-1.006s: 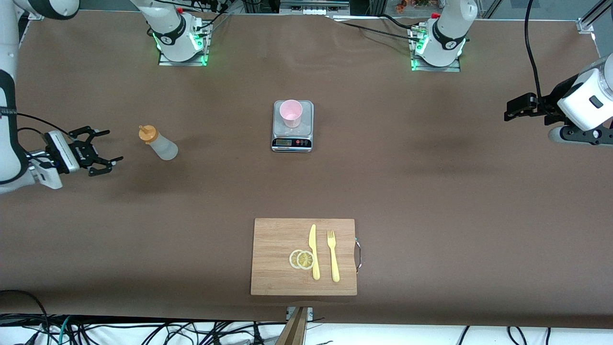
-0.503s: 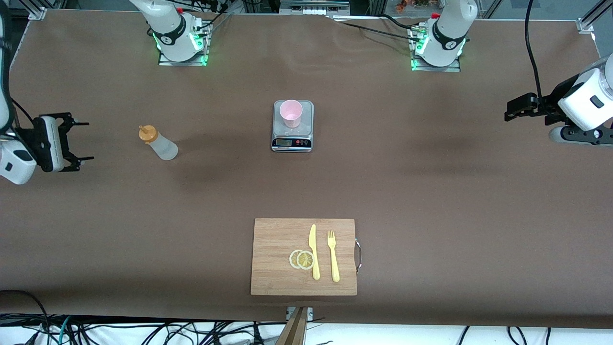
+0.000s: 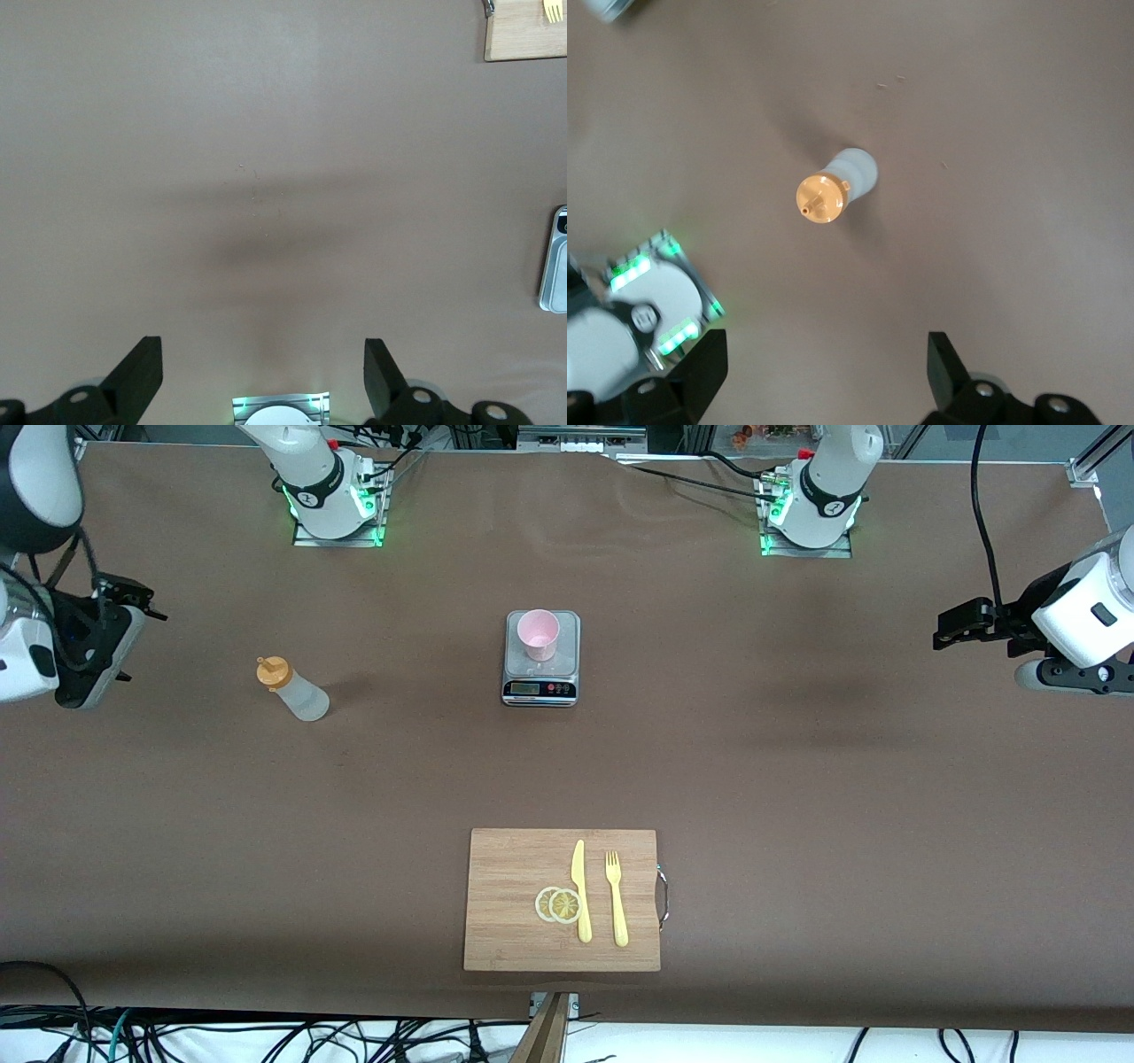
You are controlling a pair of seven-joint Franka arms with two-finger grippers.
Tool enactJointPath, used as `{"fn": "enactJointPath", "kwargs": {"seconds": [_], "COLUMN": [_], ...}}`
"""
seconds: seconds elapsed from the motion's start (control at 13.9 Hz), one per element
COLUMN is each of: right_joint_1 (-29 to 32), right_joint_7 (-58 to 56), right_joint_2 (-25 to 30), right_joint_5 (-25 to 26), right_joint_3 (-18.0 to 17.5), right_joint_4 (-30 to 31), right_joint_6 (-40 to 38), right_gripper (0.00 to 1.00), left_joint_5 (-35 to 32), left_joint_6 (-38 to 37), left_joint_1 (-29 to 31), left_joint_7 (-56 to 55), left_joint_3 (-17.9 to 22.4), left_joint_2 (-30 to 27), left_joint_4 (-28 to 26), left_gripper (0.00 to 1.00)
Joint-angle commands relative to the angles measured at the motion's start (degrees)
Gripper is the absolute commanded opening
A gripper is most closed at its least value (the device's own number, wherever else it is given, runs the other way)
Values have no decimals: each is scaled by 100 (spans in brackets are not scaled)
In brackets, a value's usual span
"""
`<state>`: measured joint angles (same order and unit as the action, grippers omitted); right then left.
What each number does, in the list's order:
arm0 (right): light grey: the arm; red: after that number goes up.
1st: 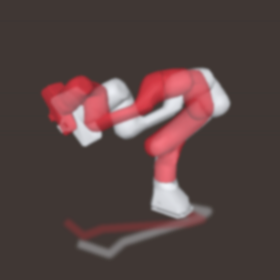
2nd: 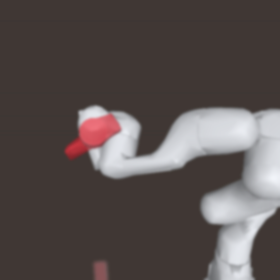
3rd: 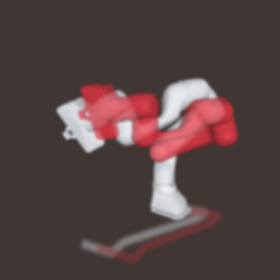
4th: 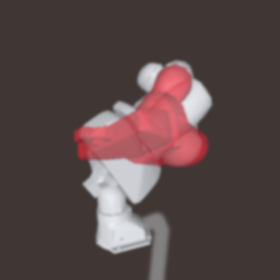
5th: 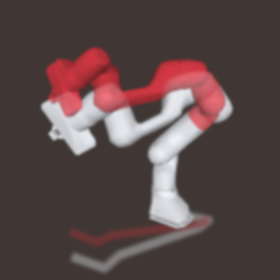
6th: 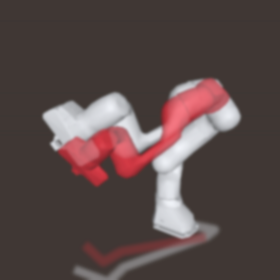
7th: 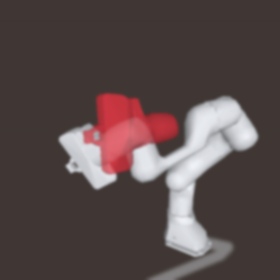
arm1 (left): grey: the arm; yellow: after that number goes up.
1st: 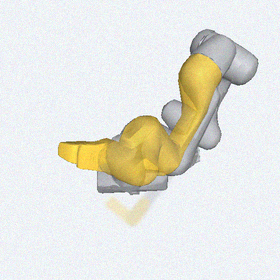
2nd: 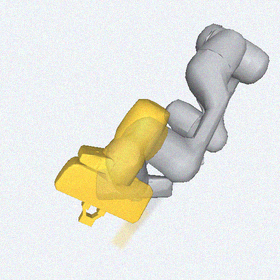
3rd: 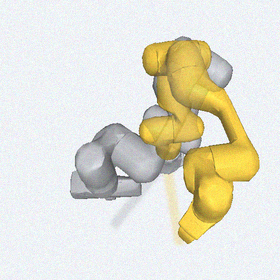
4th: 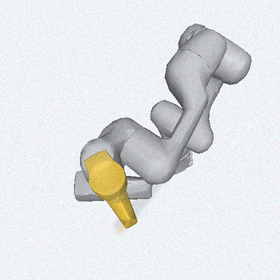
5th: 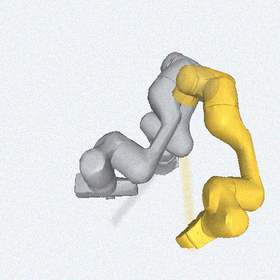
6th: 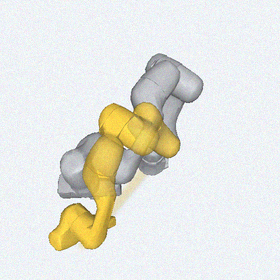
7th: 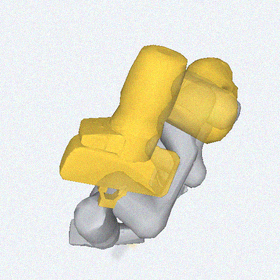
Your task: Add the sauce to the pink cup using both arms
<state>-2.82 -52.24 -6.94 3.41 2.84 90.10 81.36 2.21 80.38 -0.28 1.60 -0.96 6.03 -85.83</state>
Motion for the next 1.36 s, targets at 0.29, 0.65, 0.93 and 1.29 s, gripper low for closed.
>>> {"fn": "enactJointPath", "kwargs": {"seconds": [0.29, 0.65, 0.93, 1.29], "right_joint_1": [-218, -254, -149, 150], "right_joint_7": [3321, 5145, 5285, 5320], "right_joint_2": [386, 448, 474, 518], "right_joint_5": [151, 38, -7, -593], "right_joint_3": [111, 225, 234, 234], "right_joint_4": [263, 227, 210, 183], "right_joint_6": [319, 423, 767, 1117], "right_gripper": [100, 100, 100, 100], "left_joint_5": [-81, -72, -72, -63], "left_joint_6": [-145, -145, -145, -145], "left_joint_1": [-7, -7, -7, -7], "left_joint_7": [95, 95, 95, 95], "left_joint_3": [-10, -10, -10, -10], "left_joint_2": [118, 118, 118, 118], "left_joint_4": [233, 233, 233, 233], "left_gripper": [100, 100, 100, 100]}}
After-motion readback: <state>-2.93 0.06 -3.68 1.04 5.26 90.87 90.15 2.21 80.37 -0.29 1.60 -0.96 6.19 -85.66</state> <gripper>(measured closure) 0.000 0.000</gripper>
